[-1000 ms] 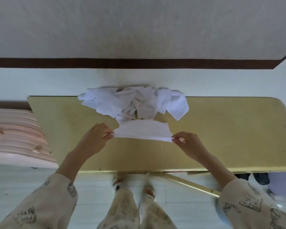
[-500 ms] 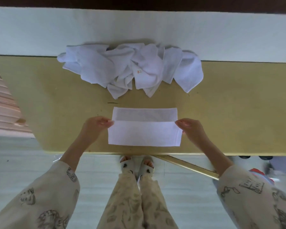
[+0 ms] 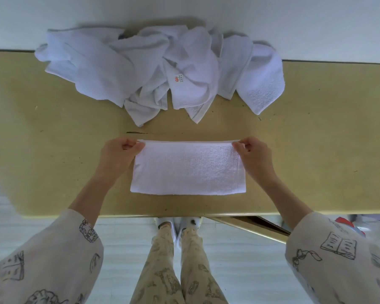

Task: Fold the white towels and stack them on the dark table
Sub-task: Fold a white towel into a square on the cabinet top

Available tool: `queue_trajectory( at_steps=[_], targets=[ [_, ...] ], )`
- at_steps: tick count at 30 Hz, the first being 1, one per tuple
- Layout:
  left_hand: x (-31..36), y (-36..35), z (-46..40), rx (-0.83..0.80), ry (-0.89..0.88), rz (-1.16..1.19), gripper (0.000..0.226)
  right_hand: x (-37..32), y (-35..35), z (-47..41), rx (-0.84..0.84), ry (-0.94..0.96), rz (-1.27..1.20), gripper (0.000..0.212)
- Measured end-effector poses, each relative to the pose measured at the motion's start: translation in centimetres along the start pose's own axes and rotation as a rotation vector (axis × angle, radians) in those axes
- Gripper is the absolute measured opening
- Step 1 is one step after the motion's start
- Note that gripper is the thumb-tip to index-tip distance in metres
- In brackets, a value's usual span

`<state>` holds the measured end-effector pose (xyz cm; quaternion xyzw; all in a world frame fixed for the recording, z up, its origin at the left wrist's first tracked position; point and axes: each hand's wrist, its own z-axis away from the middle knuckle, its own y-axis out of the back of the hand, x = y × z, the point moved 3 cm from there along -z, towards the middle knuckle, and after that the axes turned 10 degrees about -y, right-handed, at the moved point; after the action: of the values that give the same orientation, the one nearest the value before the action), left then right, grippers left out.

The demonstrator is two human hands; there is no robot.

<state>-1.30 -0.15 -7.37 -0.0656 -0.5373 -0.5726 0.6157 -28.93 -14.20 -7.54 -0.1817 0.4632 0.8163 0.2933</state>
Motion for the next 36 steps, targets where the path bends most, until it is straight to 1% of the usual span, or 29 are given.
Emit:
queue_trajectory(
  at_steps=[7,10,15,21,25,29,32,34,36],
  targets=[
    [0.6,-0.4,-0.5,0.022,0.008,-0.093,0.015,-0.3,-0.4,-0.7,0.009,-0.003,0.027,0.018],
    [0.8,-0.5,-0.5,0.028,0.003,-0.120,0.016,-0.4,-0.4,-0.8,0.016,-0.003,0.071,0.017],
    [1.1,-0.6,-0.5,0.029,-0.005,-0.157,0.020,-0.6,-0.5,-0.9,0.036,0.006,0.140,0.020],
    [1.5,-0.9,-0.3,0.043,-0.016,-0.204,0.020,-0.9,-0.5,-0.7,0.049,0.015,0.161,0.026],
    [1.6,-0.9,-0.3,0.048,-0.004,-0.193,0.020,-0.9,-0.5,-0.8,0.049,0.009,0.158,0.025],
    [1.5,-1.0,-0.2,0.090,-0.026,-0.199,0.023,-0.6,-0.1,-1.0,0.076,-0.001,0.106,0.038],
    [1.4,-1.1,-0.2,0.112,-0.042,-0.222,0.026,-0.4,-0.2,-1.2,0.078,-0.016,0.121,0.044],
    [1.5,-1.1,-0.2,0.121,-0.046,-0.227,0.026,-0.4,-0.2,-1.2,0.079,-0.024,0.135,0.043],
    [1.6,-0.9,0.1,0.160,-0.042,-0.216,0.027,-0.6,0.2,-0.9,0.112,-0.042,0.083,0.035]
  ],
)
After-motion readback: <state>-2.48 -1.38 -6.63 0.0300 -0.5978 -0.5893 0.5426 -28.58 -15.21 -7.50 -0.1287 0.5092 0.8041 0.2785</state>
